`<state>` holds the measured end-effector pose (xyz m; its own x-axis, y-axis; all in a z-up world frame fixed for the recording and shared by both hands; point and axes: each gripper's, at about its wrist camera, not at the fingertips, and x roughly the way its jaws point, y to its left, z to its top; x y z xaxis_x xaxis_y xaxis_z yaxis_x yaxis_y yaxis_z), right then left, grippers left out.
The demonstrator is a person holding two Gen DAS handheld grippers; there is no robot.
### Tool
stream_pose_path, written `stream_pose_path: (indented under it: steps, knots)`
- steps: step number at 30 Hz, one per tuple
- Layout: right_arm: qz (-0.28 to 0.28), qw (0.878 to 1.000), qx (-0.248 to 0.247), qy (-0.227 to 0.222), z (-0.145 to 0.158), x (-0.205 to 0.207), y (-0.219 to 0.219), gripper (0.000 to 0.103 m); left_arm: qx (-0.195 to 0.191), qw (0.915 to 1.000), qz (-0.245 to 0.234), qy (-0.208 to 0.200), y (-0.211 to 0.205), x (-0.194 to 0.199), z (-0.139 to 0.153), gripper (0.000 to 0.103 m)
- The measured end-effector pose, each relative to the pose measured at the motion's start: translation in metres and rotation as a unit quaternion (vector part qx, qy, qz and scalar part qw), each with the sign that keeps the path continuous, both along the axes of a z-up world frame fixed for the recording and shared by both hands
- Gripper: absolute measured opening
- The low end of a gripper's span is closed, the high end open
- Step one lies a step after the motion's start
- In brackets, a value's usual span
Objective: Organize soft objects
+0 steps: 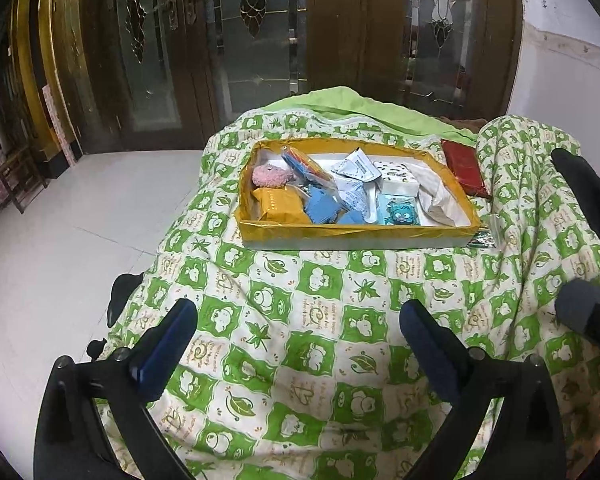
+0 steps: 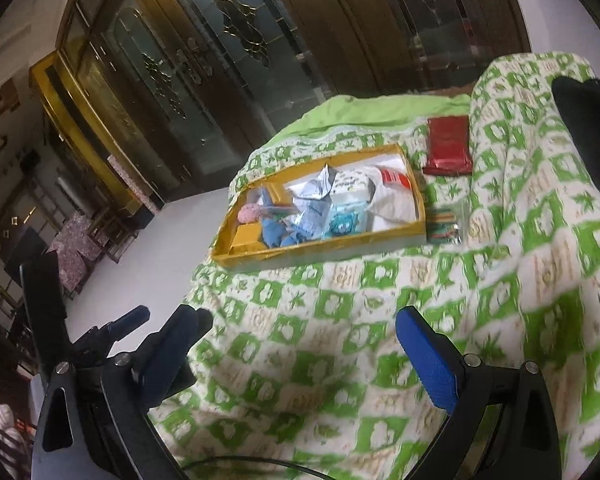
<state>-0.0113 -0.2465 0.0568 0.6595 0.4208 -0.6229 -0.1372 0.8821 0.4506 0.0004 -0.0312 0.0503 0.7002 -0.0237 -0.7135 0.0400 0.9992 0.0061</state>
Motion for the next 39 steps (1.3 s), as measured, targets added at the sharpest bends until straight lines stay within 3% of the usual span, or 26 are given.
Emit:
stream_pose_path:
  steps: [4,15,39]
  knots:
    - [0.001,1.0,0.0,-0.01,0.012,-0.014,-0.002,0.101,0.002,1.0,0.002,-0.005,-0.005,-0.006,0.007,0.103]
    - [-0.035,0.994,-0.076,-0.075,0.018,-0.013,0.001,0.101,0.017,0.9998,0.005,-0.004,-0.011,-0.006,0.009,0.103]
    - [-0.037,0.99,-0.099,-0.09,0.017,-0.006,0.004,0.101,-0.001,0.9996,0.013,-0.024,0.0,0.002,0.015,0.103]
